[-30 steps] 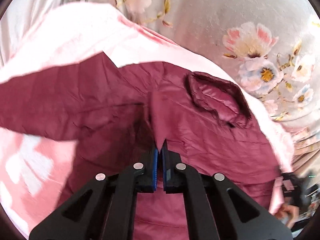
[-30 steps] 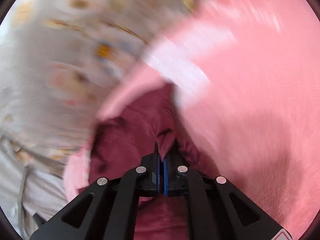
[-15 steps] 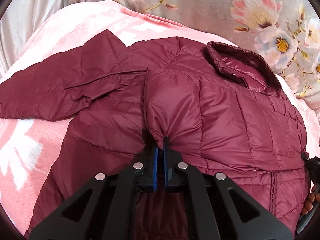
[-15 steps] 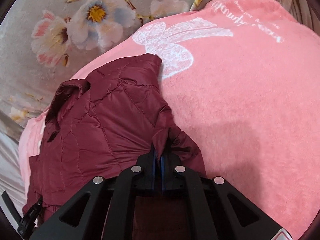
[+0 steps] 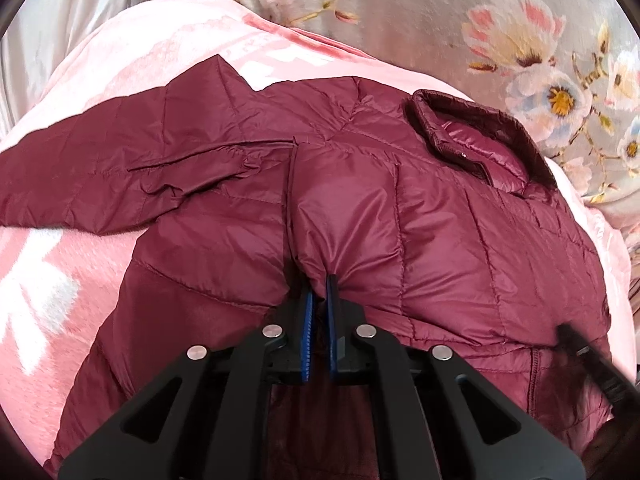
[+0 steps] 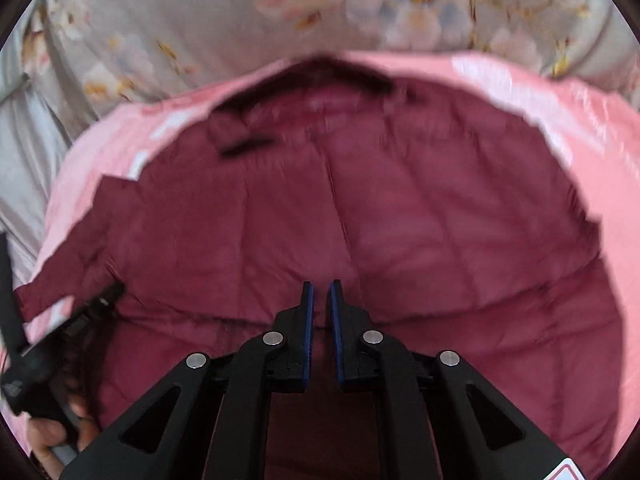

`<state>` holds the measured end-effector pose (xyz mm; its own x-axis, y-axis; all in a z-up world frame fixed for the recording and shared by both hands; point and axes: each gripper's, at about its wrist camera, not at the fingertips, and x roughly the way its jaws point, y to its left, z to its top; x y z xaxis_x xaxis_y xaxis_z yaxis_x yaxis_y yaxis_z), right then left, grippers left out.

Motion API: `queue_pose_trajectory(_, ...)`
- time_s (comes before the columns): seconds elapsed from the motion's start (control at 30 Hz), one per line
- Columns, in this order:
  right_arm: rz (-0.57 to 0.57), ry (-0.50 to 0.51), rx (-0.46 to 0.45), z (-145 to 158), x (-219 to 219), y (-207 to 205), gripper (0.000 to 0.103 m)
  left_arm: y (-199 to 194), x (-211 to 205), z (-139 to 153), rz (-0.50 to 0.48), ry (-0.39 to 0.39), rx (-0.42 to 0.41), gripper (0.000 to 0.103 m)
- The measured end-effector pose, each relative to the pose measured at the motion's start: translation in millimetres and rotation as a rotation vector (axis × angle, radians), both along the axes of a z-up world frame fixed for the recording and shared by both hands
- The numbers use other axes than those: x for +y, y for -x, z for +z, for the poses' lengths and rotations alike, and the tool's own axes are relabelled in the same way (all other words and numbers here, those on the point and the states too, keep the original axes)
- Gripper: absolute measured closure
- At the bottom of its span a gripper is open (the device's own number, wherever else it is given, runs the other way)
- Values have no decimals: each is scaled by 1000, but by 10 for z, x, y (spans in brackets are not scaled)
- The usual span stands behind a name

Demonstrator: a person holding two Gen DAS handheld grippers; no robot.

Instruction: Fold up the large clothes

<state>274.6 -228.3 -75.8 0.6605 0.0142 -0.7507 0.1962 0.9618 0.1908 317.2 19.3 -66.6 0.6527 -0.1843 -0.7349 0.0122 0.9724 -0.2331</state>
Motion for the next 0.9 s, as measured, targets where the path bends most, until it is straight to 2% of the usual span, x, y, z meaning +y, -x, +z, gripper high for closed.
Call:
queue_pose_trajectory(0.23,-14,-1,-8,-107,-37,69,100,0,0,-6,-1,10,-1,96)
queue_pose_trajectory(0.4,-14,69,7,-100,75,19,100,-3,-17,-10,-1,-9,-1,96)
queue_pose_trajectory(0.73,1,165,45,-75,217,133,100,136,41,-3,1,24,7,95)
queue_pose_trajectory(0.8,5,158,47,-68,199,150,100,185,105,0,-6,80,7,90)
queue_pose_trajectory(0.9,6,120,39,-42,130,167,99,258,283,21,7,174,16,88)
